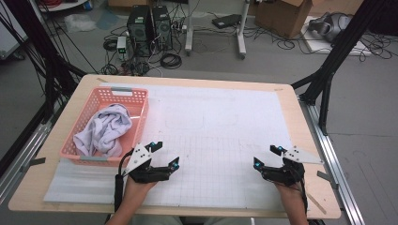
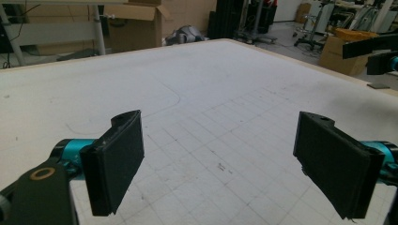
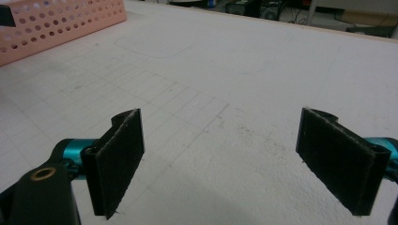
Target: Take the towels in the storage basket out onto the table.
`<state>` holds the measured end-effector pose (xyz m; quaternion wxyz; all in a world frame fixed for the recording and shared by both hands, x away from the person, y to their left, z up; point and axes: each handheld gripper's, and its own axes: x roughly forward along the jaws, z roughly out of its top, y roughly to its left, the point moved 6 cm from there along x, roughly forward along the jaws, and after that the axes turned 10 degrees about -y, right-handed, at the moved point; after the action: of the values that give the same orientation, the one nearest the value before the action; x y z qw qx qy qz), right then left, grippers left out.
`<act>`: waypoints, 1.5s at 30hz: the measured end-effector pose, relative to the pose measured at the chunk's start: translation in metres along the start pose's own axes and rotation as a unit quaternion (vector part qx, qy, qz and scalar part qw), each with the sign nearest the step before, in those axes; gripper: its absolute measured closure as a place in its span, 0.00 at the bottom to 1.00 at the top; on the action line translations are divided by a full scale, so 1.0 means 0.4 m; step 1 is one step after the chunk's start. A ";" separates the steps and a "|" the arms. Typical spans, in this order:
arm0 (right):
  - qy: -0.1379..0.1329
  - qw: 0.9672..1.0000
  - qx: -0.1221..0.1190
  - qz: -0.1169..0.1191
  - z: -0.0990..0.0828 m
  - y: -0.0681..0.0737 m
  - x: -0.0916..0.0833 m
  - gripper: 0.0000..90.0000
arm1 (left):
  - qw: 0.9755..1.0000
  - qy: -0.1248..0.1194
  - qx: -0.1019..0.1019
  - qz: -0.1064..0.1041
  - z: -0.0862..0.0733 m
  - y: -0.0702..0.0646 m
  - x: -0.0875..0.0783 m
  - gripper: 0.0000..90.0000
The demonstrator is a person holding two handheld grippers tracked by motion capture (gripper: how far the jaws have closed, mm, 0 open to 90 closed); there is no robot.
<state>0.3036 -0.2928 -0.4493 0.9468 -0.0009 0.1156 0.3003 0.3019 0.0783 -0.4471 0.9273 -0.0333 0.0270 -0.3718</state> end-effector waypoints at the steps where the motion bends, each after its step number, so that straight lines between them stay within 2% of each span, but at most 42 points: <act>1: -0.002 1.000 -0.002 -0.001 0.000 -0.002 0.000 0.16 | 1.000 0.000 0.000 0.000 0.000 0.000 0.000 0.19; 9: -0.001 1.000 0.002 -0.002 -0.001 -0.002 -0.003 0.16 | 1.000 0.000 -0.003 -0.002 0.003 0.002 0.003 0.19; 21: 0.000 1.000 0.010 0.002 -0.007 -0.009 -0.006 0.16 | 1.000 0.003 -0.006 -0.012 0.006 -0.012 0.012 0.19; 25: 0.003 1.000 0.007 0.003 -0.008 -0.002 -0.009 0.16 | 1.000 0.001 -0.005 -0.016 0.010 -0.019 0.012 0.19; 32: 0.002 1.000 0.008 0.005 -0.004 0.018 -0.013 0.16 | 1.000 -0.002 -0.015 -0.017 0.019 -0.015 0.019 0.19; 35: 0.004 1.000 0.006 0.009 -0.006 0.023 -0.008 0.16 | 1.000 -0.006 -0.013 -0.018 0.036 -0.014 0.020 0.19; 38: 0.006 1.000 0.011 0.011 -0.008 0.023 -0.005 0.16 | 1.000 -0.015 -0.002 -0.020 0.059 -0.020 0.019 0.19; 45: 0.000 1.000 0.019 0.007 0.001 0.018 0.008 0.16 | 0.999 -0.042 -0.008 -0.032 0.128 -0.017 0.022 0.19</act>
<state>0.3023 -0.2850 -0.4491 0.9444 0.0182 0.1211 0.3051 0.3074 0.0694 -0.3956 0.9149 -0.0567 -0.0102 -0.3995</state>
